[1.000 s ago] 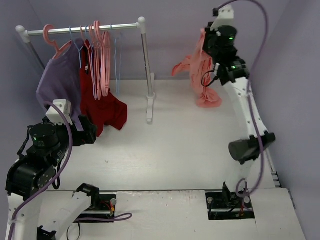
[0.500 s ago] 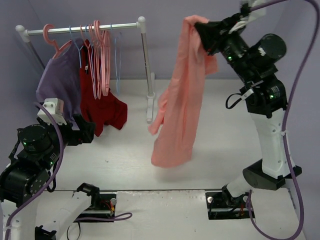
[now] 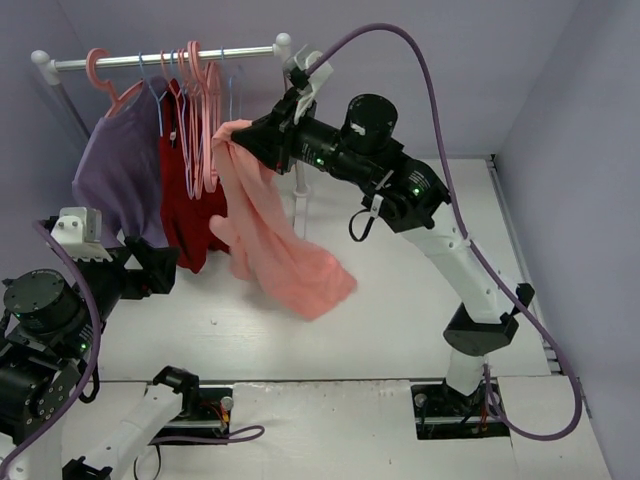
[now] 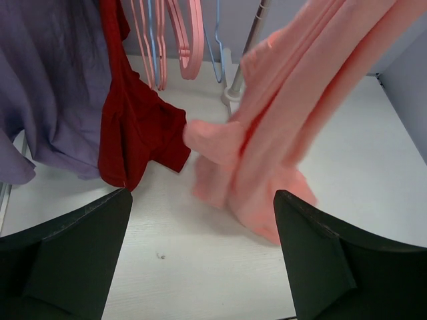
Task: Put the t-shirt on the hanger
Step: Place the T-shirt at the center of the board.
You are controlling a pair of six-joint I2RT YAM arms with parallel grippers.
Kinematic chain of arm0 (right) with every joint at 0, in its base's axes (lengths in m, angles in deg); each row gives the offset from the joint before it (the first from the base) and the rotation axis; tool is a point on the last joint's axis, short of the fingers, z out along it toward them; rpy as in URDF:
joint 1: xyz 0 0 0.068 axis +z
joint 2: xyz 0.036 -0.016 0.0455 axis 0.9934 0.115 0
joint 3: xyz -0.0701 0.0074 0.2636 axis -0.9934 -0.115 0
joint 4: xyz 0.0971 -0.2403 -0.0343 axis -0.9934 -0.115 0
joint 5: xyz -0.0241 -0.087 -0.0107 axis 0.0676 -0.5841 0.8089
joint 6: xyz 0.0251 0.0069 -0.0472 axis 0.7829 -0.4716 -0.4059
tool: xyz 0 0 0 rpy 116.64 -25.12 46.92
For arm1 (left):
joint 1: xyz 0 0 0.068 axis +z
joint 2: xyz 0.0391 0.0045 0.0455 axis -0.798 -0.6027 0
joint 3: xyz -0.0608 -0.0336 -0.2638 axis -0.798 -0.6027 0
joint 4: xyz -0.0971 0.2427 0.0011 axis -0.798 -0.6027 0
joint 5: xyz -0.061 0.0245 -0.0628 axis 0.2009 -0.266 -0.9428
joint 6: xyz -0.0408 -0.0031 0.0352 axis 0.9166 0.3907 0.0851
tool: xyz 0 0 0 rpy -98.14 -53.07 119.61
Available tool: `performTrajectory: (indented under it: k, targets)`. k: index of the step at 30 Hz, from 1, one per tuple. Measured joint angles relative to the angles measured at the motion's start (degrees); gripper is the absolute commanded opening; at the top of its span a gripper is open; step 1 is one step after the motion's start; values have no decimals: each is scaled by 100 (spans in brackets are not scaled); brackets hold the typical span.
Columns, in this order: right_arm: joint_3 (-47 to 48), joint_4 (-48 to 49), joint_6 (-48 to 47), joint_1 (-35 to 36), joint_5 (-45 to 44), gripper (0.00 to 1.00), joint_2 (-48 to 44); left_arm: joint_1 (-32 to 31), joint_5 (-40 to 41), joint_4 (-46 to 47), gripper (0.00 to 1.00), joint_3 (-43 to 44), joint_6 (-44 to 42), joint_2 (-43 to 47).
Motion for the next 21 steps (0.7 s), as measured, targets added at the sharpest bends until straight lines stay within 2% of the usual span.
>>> performTrajectory:
  k: [3,6,11,15,16,17,18,19,21]
  targets:
    - [-128,105,-3,78,35,0,-303,0,-8,0,83,31,-1,14]
    - [-998,361,-69,49,-1,0,-1138,0,-37,-4,83,32,-1,12]
    - [-3370,713,-320,20,-406,2,-3134,0,-190,27,83,-93,43,62]
    - [-5638,929,-371,-6,-1263,4,-4624,0,-376,28,83,-550,191,183]
    - [-6219,984,-346,-30,-1598,11,-4899,0,-430,26,83,-689,242,203]
    - [-6758,945,-312,-58,-1963,22,-5102,0,-481,21,83,-824,287,213]
    - [-7227,902,-258,-101,-2277,39,-5227,0,-533,20,83,-959,328,215]
    - [-7678,916,-173,-155,-2558,63,-5311,0,-581,24,83,-1092,371,215]
    - [-8649,880,179,-317,-3188,80,-5441,0,-639,26,83,-1343,459,217]
